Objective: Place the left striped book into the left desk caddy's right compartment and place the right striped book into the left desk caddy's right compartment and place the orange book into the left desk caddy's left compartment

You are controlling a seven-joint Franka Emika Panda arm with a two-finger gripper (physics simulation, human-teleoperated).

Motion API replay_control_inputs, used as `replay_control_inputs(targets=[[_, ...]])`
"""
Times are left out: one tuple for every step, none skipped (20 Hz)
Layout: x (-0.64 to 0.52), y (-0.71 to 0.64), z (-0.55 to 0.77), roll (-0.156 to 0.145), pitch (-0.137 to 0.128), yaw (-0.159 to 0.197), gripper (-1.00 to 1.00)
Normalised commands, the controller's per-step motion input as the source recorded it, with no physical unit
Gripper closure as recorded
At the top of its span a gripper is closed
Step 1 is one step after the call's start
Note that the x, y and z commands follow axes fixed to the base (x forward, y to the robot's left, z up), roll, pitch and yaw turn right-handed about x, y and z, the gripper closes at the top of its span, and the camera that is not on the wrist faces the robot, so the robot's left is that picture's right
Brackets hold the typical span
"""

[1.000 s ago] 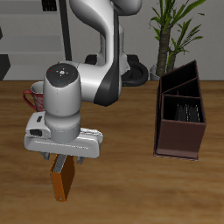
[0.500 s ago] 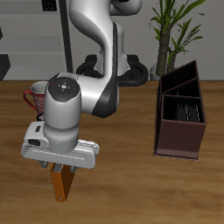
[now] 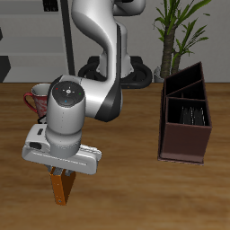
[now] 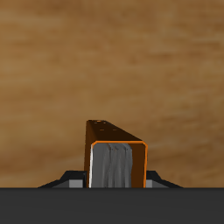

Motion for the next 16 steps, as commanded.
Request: replay_control_inputs(targets=[[-0.26, 0.07, 0.25, 0.002, -0.045, -0.083, 1.0], [-0.12, 0.03, 0.18, 0.017, -0.038, -0.05, 1.0], [-0.11, 0.0, 0.15, -0.057, 0.018, 0.047, 1.0], [-0.24, 0.05, 0.39, -0.063, 0.02, -0.047, 1.0], [-0.01, -0.07, 0.25, 0.082, -0.05, -0.022, 1.0], [-0.34, 0.23, 0.47, 0.069, -0.03, -0.05, 1.0], [-0.05, 0.0, 0.18, -0.067, 0.116, 0.055, 1.0], [-0.3, -0.02, 0.33, -0.061, -0.023, 0.059, 1.0], [-0.34, -0.02, 0.44, -0.011, -0.034, -0.062, 1.0], [-0.57, 0.24, 0.37, -0.014, 0.11, -0.194, 1.0], [-0.4, 0.04, 0.41, -0.062, -0.012, 0.131, 1.0], [-0.22, -0.14, 0.41, -0.061, -0.017, -0.043, 1.0], [-0.99, 0.52, 0.59, 0.123, -0.09, 0.004, 1.0], [-0.24, -0.23, 0.36, -0.048, -0.057, 0.114, 1.0], [-0.2, -0.43, 0.56, -0.137, 0.045, -0.072, 1.0], [-0.55, -0.04, 0.58, -0.045, 0.011, -0.067, 1.0]])
